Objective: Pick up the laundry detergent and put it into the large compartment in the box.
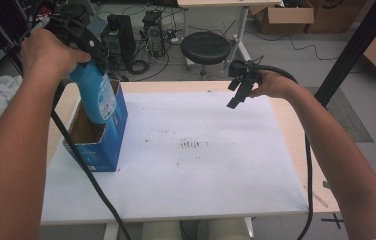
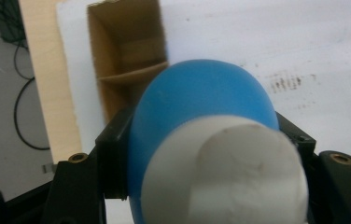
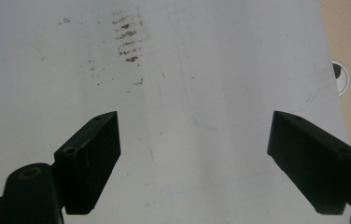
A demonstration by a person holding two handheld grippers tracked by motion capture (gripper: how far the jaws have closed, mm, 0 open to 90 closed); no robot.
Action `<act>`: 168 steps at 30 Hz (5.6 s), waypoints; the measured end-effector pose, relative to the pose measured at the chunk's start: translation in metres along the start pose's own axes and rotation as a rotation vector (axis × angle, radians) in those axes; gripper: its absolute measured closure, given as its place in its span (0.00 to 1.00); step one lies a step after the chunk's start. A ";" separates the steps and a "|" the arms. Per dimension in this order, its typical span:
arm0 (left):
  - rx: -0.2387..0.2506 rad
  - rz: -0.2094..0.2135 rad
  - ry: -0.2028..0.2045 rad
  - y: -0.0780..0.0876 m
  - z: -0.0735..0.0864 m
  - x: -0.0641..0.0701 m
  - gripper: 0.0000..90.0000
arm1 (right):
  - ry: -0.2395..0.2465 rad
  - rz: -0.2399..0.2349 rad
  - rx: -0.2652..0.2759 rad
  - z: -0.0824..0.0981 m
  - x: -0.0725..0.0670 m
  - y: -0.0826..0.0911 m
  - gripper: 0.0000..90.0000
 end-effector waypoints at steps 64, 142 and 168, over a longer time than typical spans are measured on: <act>-0.124 -0.001 0.038 -0.185 0.068 -0.044 0.42 | -0.020 -0.004 -0.027 0.008 0.005 -0.012 0.18; 0.065 0.044 -0.078 -0.097 0.034 -0.010 0.21 | -0.017 -0.009 -0.005 0.009 -0.009 0.002 0.18; 0.098 0.111 -0.428 -0.085 0.012 0.096 0.21 | -0.013 -0.010 0.003 0.010 -0.012 0.004 0.18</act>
Point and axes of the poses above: each handheld gripper's, and its own axes: y roughly backward along the jaws, z roughly out of its underside, x roughly to its right, the point moved 10 cm from there along -y, roughly forward along the jaws, and after that the axes turned 6 degrees about -y, right-handed, at the moved point
